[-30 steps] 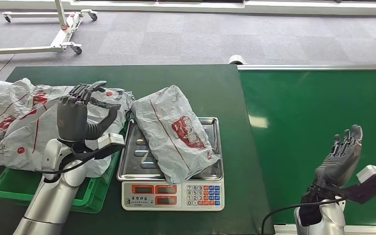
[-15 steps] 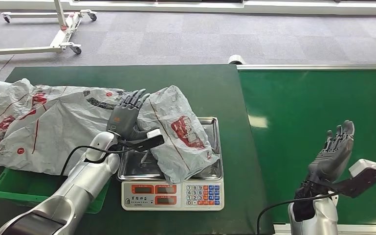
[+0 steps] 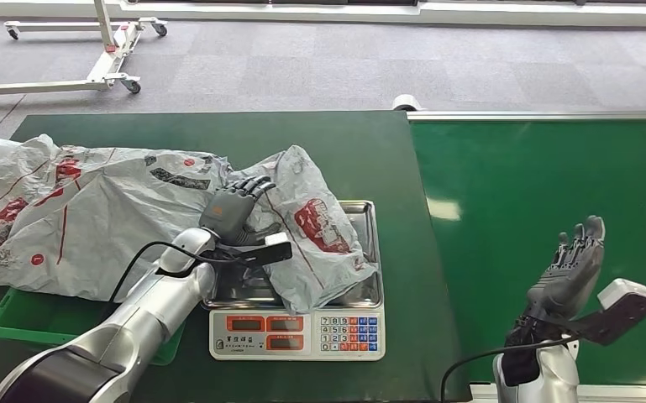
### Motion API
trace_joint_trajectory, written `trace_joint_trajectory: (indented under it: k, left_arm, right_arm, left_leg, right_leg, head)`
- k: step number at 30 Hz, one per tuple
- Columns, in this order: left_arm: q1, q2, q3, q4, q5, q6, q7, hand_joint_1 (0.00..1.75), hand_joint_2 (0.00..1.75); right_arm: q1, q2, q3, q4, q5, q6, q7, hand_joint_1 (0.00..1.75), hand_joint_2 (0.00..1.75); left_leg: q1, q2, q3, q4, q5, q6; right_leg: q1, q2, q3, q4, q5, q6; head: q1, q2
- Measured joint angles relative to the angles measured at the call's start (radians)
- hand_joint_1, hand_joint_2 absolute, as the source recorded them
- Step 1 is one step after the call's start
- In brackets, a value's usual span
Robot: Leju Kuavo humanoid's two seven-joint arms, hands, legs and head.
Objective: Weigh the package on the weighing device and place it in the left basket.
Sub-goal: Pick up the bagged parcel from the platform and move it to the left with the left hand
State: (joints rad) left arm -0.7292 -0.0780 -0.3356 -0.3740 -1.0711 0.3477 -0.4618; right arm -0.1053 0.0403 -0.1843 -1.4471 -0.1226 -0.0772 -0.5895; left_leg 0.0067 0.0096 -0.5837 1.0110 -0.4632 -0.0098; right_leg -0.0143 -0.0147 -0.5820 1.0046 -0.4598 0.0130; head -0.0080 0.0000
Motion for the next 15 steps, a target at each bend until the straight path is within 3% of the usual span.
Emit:
trace_joint_trajectory:
  k: [15]
  left_arm:
    - [0.021,0.04,0.042,-0.084,0.126,0.053,-0.133,1.75,1.75]
  right_arm:
    - [-0.086,-0.002,0.023,0.065,-0.019,0.03,-0.015,0.0,0.0]
  left_leg:
    - [0.0,0.0,-0.001,0.0,0.001,0.0]
  right_leg:
    - [0.0,0.0,-0.001,0.001,0.0,0.0]
  head:
    - [0.0,0.0]
